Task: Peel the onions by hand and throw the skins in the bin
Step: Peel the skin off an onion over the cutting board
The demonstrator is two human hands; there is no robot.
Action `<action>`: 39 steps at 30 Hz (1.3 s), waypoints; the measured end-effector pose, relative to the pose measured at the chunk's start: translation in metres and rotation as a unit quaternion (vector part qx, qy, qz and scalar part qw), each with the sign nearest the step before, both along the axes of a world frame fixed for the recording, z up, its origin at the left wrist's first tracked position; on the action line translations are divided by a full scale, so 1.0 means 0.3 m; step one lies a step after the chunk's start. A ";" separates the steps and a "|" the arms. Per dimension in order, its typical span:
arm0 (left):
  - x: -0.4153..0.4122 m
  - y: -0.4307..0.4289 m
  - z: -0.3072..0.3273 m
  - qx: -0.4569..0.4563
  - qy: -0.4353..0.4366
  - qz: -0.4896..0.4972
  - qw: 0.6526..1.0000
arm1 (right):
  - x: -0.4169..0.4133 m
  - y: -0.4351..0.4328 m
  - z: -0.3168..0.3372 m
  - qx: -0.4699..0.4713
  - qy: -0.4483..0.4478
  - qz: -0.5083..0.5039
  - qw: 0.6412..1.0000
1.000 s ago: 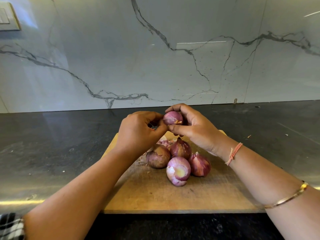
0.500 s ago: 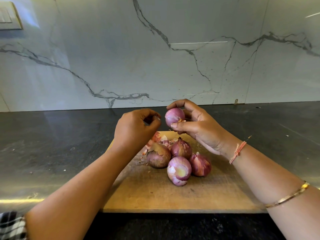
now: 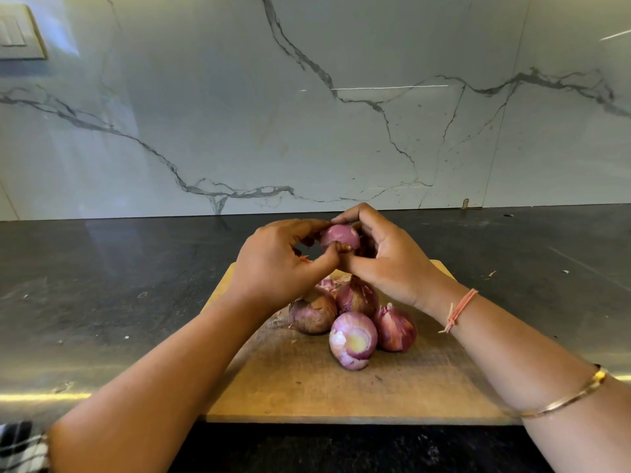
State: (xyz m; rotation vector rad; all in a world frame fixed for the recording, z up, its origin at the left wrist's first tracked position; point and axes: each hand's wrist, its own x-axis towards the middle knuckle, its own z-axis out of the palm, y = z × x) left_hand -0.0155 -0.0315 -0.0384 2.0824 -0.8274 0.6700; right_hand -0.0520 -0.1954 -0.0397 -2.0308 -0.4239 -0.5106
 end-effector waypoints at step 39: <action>0.010 0.020 0.006 0.048 -0.032 -0.003 0.998 | 0.001 -0.013 0.003 0.004 0.015 0.021 1.000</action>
